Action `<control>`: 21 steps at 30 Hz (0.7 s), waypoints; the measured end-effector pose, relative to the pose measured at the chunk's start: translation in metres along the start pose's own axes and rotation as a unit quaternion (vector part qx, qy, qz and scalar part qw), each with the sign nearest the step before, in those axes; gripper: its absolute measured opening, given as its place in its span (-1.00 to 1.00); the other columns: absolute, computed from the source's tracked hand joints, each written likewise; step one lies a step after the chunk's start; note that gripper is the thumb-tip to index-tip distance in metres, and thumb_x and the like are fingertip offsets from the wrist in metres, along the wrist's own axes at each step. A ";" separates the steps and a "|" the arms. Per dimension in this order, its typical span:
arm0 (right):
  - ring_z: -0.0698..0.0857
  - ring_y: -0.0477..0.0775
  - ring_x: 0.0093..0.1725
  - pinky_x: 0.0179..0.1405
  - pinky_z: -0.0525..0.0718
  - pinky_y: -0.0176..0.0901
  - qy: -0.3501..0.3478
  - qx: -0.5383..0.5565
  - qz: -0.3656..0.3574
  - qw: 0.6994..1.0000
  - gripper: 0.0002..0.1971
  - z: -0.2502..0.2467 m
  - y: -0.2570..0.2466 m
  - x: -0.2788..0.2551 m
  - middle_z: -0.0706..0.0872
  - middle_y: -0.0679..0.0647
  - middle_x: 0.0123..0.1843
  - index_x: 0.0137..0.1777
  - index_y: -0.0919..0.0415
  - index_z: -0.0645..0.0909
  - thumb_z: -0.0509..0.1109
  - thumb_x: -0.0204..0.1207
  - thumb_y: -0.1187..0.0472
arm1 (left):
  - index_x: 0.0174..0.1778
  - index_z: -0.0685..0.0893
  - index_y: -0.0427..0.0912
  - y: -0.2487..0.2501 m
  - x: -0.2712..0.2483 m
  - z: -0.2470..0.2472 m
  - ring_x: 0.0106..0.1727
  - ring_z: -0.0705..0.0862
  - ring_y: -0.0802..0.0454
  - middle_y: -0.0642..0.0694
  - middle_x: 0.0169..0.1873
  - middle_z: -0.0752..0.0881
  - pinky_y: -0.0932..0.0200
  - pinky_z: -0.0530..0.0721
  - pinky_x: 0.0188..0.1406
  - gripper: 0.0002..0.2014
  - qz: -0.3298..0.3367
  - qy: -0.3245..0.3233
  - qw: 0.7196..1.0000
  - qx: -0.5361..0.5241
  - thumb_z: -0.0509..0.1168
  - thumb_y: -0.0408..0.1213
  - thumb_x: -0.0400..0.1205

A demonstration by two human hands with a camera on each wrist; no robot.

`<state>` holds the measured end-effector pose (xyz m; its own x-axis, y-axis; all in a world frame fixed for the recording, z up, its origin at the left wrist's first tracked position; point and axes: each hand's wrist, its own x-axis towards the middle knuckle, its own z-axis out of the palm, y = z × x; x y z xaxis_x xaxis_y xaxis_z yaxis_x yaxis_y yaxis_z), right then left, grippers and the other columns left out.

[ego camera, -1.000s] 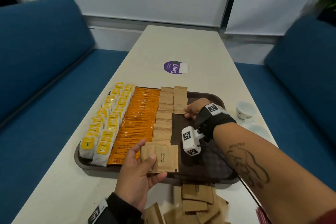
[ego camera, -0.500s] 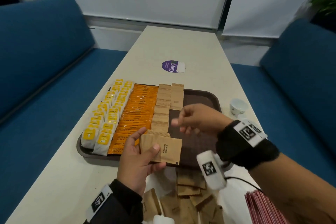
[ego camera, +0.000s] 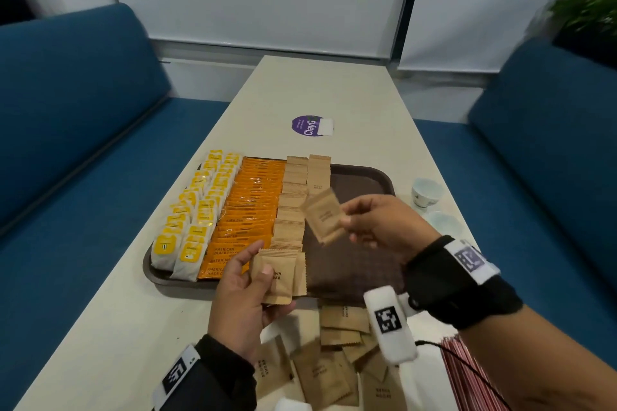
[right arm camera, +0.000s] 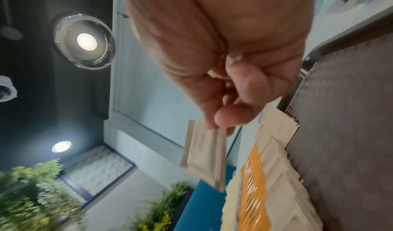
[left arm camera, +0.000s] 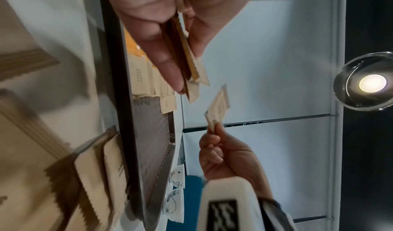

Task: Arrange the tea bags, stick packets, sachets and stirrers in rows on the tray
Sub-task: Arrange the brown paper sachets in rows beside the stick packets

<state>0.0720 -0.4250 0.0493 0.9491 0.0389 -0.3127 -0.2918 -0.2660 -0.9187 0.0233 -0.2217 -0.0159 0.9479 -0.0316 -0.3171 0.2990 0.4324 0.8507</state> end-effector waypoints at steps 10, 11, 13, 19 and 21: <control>0.39 -0.10 -0.66 -0.79 0.30 -0.35 0.131 -0.015 0.187 0.973 -0.90 0.006 -0.001 0.110 0.52 0.07 -0.46 -0.12 0.29 0.67 0.36 0.58 0.30 | 0.30 0.52 0.03 0.006 0.007 -0.011 -0.04 0.74 -0.17 -0.18 0.06 0.73 0.05 0.76 -0.49 -0.66 -0.025 0.025 0.999 -0.011 0.17 -0.42 0.67; 0.38 -0.09 -0.63 -0.73 0.34 -0.34 0.125 -0.035 0.200 0.971 -0.86 0.006 -0.001 0.117 0.49 0.06 -0.47 -0.18 0.27 0.64 0.35 0.60 0.27 | 0.30 0.52 0.03 0.006 0.009 -0.013 -0.03 0.74 -0.18 -0.19 0.06 0.73 0.04 0.77 -0.49 -0.66 -0.027 0.027 0.999 -0.014 0.17 -0.42 0.67; 0.40 -0.09 -0.53 -0.56 0.40 -0.32 0.117 -0.052 0.219 0.967 -0.84 0.006 0.002 0.132 0.50 0.05 -0.44 -0.19 0.26 0.61 0.33 0.61 0.25 | 0.29 0.53 0.04 0.006 0.012 -0.016 -0.02 0.73 -0.20 -0.19 0.05 0.72 0.03 0.77 -0.48 -0.66 -0.032 0.033 0.999 -0.019 0.17 -0.43 0.67; 0.54 -0.09 -0.43 -0.64 0.52 -0.41 0.117 -0.066 0.181 0.974 -0.80 -0.001 0.020 0.152 0.56 0.03 -0.34 -0.29 0.15 0.49 0.36 0.56 0.33 | 0.20 0.57 0.08 0.006 0.018 -0.019 -0.06 0.73 -0.23 -0.19 0.05 0.70 0.02 0.77 -0.48 -0.62 -0.043 0.034 0.998 -0.031 0.11 -0.51 0.67; 0.50 -0.09 -0.44 -0.52 0.53 -0.38 0.094 -0.115 0.212 0.966 -0.78 0.002 0.013 0.155 0.54 0.03 -0.35 -0.29 0.17 0.47 0.35 0.59 0.26 | 0.20 0.57 0.06 0.006 0.020 -0.018 -0.08 0.73 -0.23 -0.21 0.05 0.69 0.04 0.75 -0.51 -0.59 -0.045 0.034 0.998 -0.030 0.09 -0.55 0.66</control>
<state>0.2149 -0.4206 -0.0119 0.7615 -0.2897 -0.5798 -0.6450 -0.4269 -0.6338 0.0419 -0.2034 -0.0247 0.9072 -0.0116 -0.4205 0.3730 0.4840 0.7916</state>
